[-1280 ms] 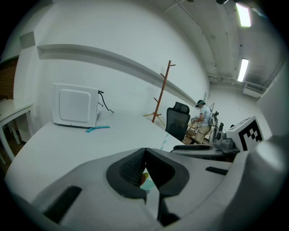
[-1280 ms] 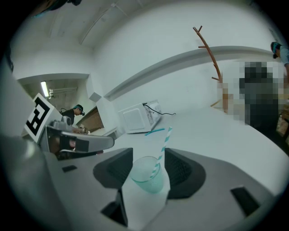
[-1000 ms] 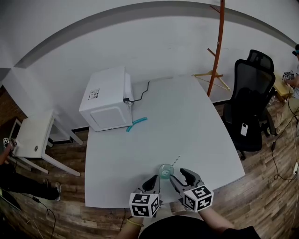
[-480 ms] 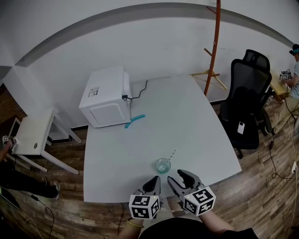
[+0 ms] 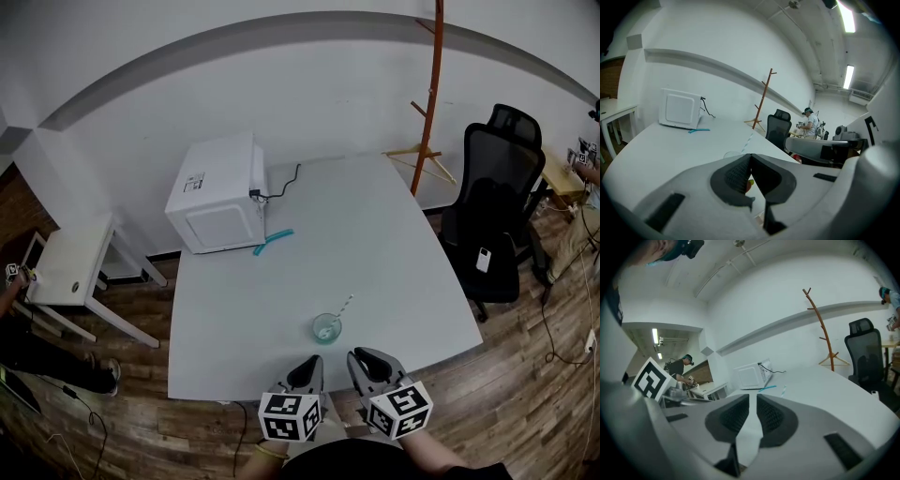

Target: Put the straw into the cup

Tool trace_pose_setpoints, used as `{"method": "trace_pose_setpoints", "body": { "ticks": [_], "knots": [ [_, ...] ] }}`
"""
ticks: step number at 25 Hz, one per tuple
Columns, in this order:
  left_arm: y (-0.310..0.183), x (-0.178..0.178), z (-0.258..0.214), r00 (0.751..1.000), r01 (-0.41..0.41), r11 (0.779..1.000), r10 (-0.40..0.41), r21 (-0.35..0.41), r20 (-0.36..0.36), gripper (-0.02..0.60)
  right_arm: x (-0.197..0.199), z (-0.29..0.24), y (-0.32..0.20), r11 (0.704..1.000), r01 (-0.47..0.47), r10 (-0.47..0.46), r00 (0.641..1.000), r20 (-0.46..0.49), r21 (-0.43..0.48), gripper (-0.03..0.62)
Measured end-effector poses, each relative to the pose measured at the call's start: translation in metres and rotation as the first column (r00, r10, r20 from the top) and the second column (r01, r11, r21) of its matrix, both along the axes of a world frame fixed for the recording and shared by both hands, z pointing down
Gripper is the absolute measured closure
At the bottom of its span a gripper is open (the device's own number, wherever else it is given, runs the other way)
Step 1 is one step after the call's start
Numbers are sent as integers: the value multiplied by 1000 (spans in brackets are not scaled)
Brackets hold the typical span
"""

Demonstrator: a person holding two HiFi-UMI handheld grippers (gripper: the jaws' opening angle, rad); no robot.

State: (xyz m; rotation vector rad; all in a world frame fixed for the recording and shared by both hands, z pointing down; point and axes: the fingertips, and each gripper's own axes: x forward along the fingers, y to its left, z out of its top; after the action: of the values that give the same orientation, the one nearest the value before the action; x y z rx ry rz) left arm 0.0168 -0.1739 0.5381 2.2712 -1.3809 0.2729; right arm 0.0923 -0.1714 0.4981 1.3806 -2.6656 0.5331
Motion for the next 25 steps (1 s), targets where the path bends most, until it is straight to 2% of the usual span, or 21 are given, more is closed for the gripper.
{"method": "trace_pose_setpoints", "body": {
  "ticks": [7,25],
  "knots": [
    [-1,3,-4,1000,-12,1000,12,19,11,568,1,-3,5,1000,1,-1,1000,-8,5,562],
    [1,0,-5,999,-25,999,24,22,27,568,-2,-9,9,1000,20,-20,1000,6,15,563]
  ]
}}
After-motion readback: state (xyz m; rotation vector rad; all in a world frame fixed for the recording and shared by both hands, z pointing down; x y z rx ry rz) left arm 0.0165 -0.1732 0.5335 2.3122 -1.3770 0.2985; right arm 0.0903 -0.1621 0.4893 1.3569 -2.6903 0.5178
